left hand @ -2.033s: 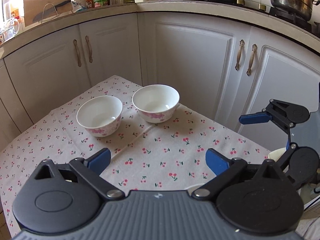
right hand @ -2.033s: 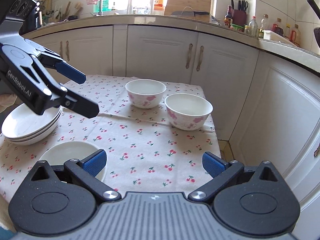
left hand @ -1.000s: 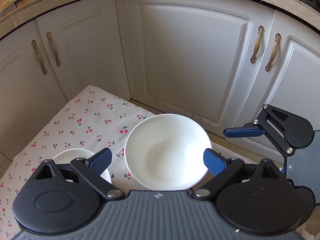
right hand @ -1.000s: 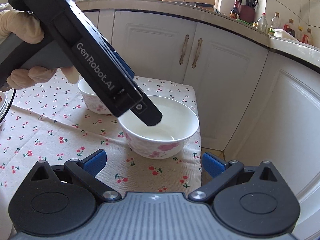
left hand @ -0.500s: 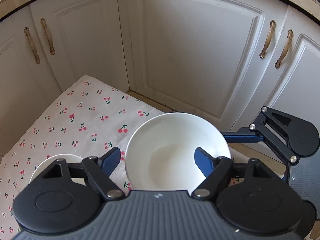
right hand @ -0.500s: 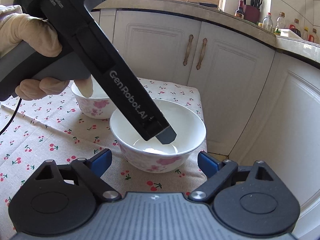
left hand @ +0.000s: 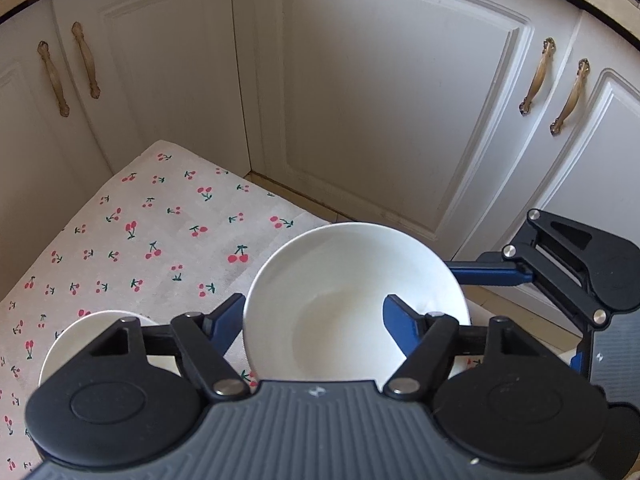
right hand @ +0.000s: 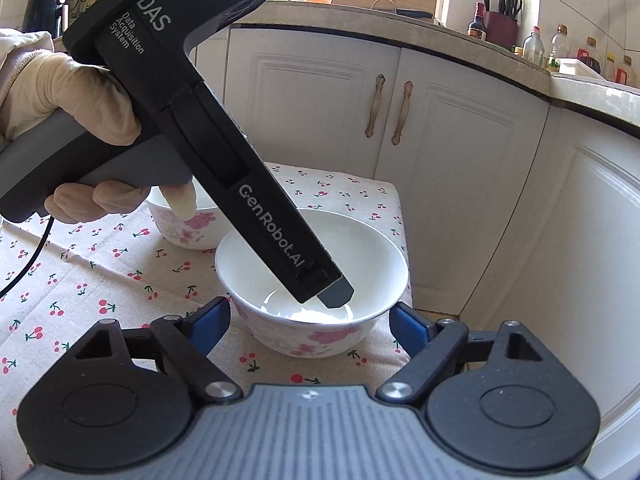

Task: Organize plates and bowls
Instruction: 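Lift the bowl with the left tool and carry it over the placed bowl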

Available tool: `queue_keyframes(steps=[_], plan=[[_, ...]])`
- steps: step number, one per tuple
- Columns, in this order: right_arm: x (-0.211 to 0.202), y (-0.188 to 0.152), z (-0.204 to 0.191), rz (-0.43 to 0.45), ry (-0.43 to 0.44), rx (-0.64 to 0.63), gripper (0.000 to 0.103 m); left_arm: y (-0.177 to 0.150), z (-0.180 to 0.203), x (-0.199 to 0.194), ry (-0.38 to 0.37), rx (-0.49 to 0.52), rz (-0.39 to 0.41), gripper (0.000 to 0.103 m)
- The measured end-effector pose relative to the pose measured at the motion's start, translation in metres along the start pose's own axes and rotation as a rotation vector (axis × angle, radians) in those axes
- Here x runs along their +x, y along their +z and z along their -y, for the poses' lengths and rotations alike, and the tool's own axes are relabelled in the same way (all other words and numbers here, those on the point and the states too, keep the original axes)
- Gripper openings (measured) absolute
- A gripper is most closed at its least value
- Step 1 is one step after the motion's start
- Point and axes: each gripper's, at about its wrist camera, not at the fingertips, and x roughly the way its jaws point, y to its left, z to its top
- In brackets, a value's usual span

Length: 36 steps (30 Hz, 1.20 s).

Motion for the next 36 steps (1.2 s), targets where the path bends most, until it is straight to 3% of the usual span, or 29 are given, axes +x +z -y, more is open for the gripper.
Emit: queue_keyframes(steps=[3,19,36], plan=[[0.000,0.000,-0.001,-0.001,-0.005,0.002,0.089,0.000,0.000,0.001,-0.004,0.005,-0.006,0.069],[-0.008,0.002,-0.007,-0.023,-0.001,0.004,0.088,-0.006,0.007,-0.009,-0.001,0.004,-0.017,0.069],[-0.076,0.003,-0.044,-0.053,0.028,-0.018,0.088,-0.045,0.045,-0.070,-0.016,-0.012,0.003,0.069]])
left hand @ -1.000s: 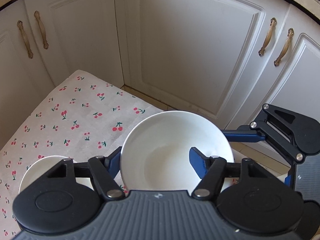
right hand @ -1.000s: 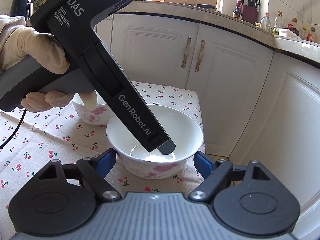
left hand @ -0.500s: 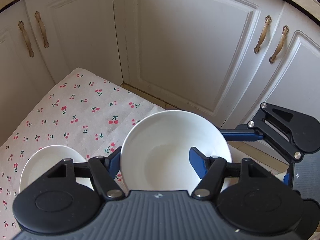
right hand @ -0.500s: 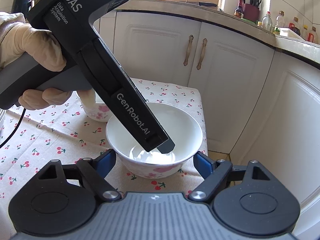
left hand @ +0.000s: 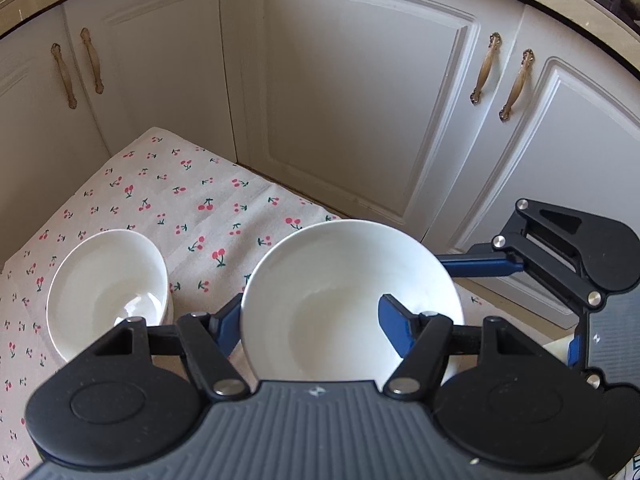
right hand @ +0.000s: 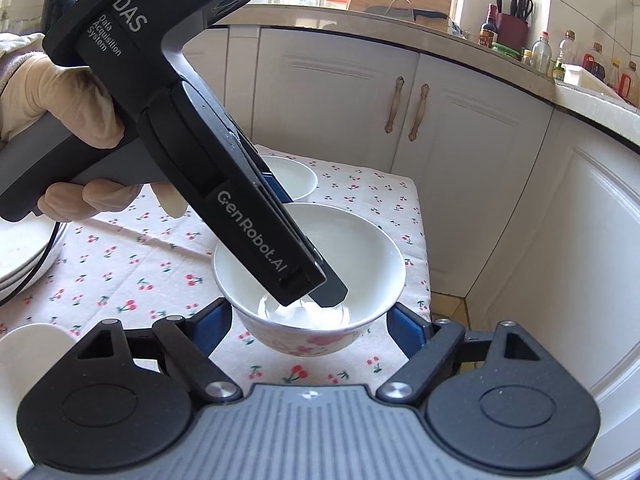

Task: Organize plates and bowls
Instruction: 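Lift the bowl with the left tool and carry it over the placed bowl, then lower the held bowl into the placed bowl with the left tool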

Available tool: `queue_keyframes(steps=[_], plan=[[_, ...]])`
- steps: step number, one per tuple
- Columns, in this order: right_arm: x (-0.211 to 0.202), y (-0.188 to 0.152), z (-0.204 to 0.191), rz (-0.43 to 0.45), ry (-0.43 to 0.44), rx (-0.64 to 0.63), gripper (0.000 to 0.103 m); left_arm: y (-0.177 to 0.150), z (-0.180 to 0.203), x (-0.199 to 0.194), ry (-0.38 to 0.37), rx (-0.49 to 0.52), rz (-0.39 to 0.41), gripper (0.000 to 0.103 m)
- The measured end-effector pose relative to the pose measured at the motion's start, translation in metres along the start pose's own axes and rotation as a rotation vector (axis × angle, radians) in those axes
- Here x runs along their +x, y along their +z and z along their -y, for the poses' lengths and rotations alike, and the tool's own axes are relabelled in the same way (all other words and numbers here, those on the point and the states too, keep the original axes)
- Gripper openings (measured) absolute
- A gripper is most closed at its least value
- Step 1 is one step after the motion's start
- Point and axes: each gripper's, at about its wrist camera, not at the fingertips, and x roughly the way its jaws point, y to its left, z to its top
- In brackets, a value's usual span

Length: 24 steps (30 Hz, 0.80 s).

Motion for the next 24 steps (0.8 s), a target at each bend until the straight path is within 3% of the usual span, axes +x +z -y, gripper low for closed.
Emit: queue_keyframes(steps=[24], plan=[[-0.099,-0.008,-0.083,0.033,0.069,-0.066,0.088,-0.078,0.045,-0.104,0.063,-0.051,0.057,0.069]])
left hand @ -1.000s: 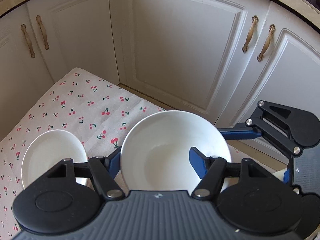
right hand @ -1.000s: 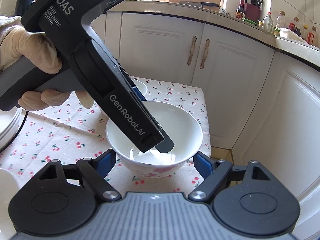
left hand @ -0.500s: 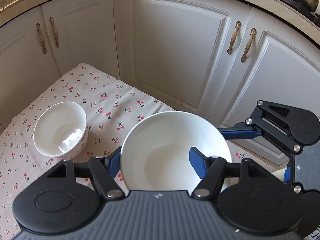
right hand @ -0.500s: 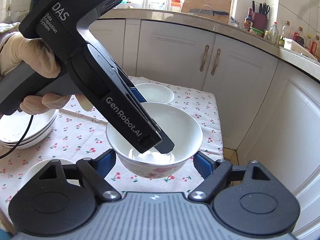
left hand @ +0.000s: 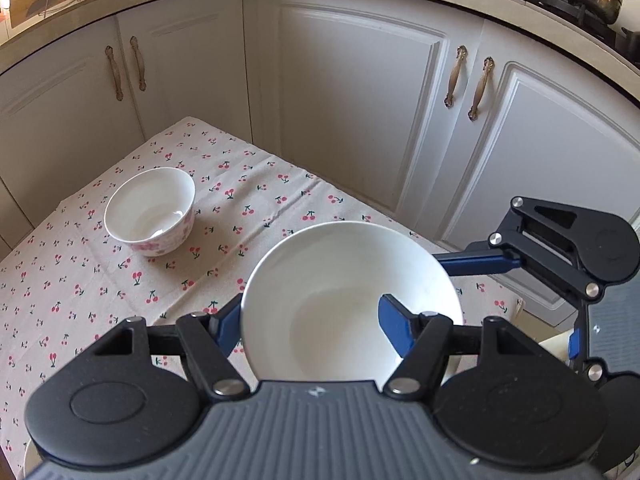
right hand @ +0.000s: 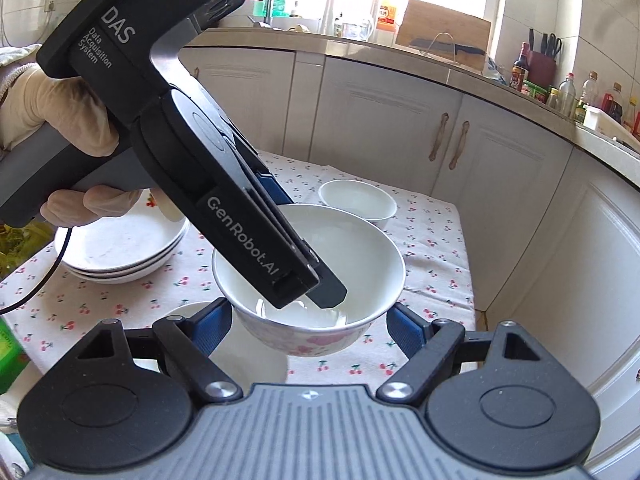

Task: Organize plates and bowls
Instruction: 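Lower the held bowl into the placed bowl with the left tool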

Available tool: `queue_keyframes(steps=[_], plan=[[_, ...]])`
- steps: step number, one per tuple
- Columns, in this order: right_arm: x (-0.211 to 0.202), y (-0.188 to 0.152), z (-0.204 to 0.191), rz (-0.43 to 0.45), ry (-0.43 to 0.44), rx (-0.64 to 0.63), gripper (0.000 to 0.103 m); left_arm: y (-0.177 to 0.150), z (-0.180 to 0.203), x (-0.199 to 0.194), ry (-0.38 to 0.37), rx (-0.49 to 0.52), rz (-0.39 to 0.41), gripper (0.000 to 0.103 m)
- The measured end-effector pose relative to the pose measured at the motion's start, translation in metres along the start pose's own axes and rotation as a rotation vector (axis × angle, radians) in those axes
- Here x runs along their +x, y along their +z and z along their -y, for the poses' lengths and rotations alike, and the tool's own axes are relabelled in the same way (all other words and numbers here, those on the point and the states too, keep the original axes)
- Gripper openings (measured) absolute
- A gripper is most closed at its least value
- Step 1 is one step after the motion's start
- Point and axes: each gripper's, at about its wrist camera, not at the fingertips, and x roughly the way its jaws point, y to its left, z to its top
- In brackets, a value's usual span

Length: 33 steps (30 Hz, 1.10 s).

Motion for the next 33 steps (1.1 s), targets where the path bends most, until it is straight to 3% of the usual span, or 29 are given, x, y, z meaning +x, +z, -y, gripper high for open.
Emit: queue_keyframes(steps=[17,33], plan=[[-0.005,-0.024,-0.036,-0.029,0.068,-0.002,0.088,-0.053,0.010,-0.015,0.024,-0.037,-0.010,0.069],[0.005,-0.035,-0.038,-0.068,0.095,0.004,0.088,-0.066,0.012,-0.004,0.026,-0.022,-0.032,0.069]])
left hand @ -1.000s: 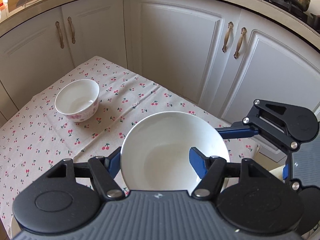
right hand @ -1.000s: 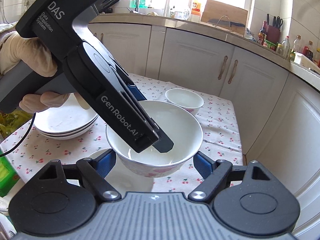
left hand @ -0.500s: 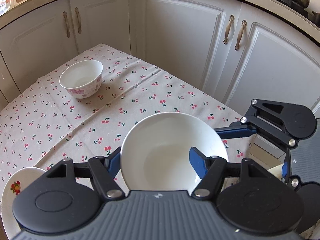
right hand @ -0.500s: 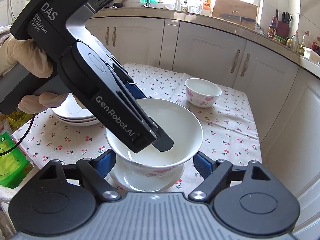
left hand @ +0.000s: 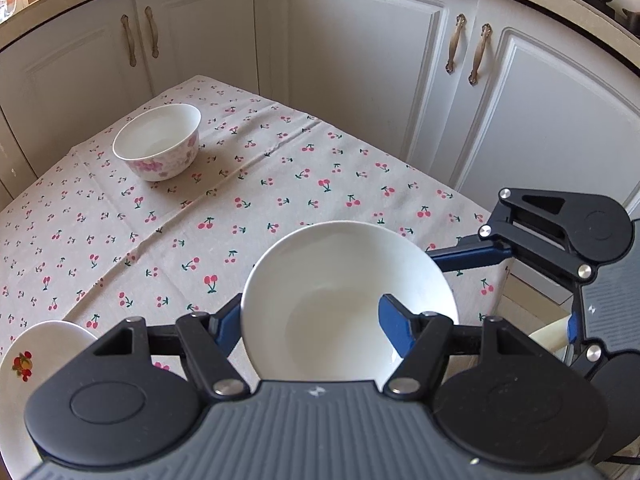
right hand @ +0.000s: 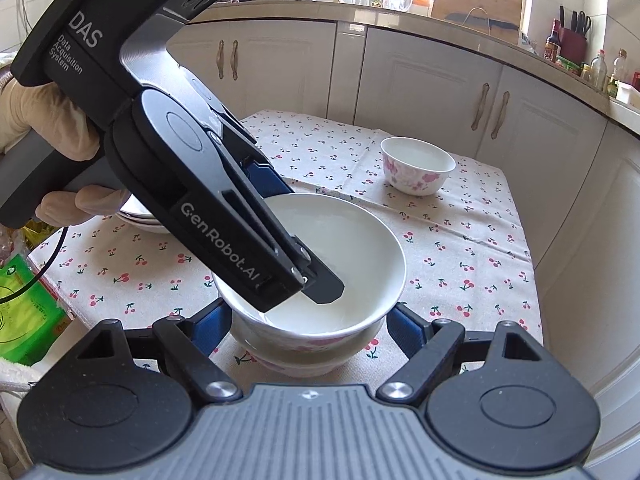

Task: Organize plates and bowls
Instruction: 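Lower the held bowl into the placed bowl with the left tool, then open the left tool and lift it away from the nested bowls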

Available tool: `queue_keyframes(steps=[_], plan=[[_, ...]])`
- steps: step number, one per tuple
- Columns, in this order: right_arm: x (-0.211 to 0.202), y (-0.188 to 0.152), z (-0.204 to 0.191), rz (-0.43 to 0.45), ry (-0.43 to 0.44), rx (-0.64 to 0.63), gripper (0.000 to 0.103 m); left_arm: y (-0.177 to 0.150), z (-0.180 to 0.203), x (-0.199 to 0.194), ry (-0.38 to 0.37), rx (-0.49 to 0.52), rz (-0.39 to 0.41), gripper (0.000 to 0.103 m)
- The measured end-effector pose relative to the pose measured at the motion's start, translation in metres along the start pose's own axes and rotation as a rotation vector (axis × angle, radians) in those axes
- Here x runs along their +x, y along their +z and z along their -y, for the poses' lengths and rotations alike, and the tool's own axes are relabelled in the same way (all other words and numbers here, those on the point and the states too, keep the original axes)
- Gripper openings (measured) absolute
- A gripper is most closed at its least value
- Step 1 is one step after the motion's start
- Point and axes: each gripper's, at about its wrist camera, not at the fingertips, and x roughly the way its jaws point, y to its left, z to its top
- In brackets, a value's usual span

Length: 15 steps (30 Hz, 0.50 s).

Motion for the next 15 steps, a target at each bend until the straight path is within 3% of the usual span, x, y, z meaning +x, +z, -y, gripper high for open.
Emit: queue_keyframes(steps=[15], plan=[[0.0046,-0.0024,0.0002,-0.014,0.008,0.003,0.088,-0.0028,-0.0018,0.0075,-0.004,-0.006,-0.013,0.069]])
